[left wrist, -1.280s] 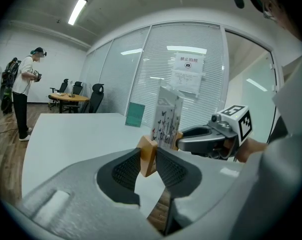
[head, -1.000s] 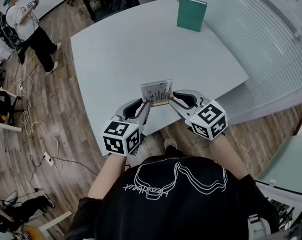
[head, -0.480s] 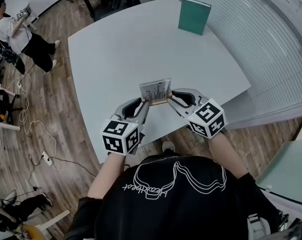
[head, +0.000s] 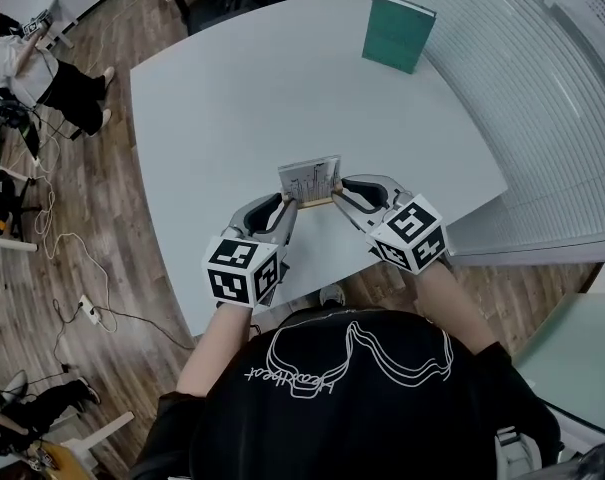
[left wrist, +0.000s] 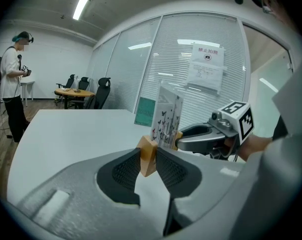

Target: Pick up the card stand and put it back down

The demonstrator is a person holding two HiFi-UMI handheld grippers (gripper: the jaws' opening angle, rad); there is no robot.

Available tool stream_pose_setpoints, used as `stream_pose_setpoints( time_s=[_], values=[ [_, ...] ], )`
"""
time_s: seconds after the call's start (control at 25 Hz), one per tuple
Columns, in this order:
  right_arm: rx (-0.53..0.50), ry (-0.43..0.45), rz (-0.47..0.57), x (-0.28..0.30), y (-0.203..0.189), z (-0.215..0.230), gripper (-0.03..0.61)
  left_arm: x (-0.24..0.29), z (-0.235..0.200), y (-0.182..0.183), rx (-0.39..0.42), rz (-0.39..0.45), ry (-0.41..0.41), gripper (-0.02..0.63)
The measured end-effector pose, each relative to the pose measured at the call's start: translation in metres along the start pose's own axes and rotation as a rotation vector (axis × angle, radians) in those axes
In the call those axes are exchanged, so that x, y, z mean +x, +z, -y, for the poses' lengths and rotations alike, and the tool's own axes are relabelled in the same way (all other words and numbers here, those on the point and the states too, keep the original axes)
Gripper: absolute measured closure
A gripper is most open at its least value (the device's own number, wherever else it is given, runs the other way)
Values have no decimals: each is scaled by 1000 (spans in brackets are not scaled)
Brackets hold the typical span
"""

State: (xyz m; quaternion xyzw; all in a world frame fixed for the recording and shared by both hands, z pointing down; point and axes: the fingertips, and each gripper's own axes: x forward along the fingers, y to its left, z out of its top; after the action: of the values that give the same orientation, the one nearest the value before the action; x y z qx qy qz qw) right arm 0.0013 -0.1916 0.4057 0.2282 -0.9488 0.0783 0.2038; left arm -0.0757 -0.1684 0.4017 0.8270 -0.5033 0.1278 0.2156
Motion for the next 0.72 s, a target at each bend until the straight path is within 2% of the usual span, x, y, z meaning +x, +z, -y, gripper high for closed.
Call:
stream_pose_setpoints(
  time_s=[0.48, 0.72],
  values=[
    [-35, 25, -6, 38, -25, 27, 485, 35, -27, -20, -23, -10, 59, 512],
    [-34, 33, -33, 49, -51, 23, 486, 41, -31, -48, -52, -33, 83, 512]
  ],
)
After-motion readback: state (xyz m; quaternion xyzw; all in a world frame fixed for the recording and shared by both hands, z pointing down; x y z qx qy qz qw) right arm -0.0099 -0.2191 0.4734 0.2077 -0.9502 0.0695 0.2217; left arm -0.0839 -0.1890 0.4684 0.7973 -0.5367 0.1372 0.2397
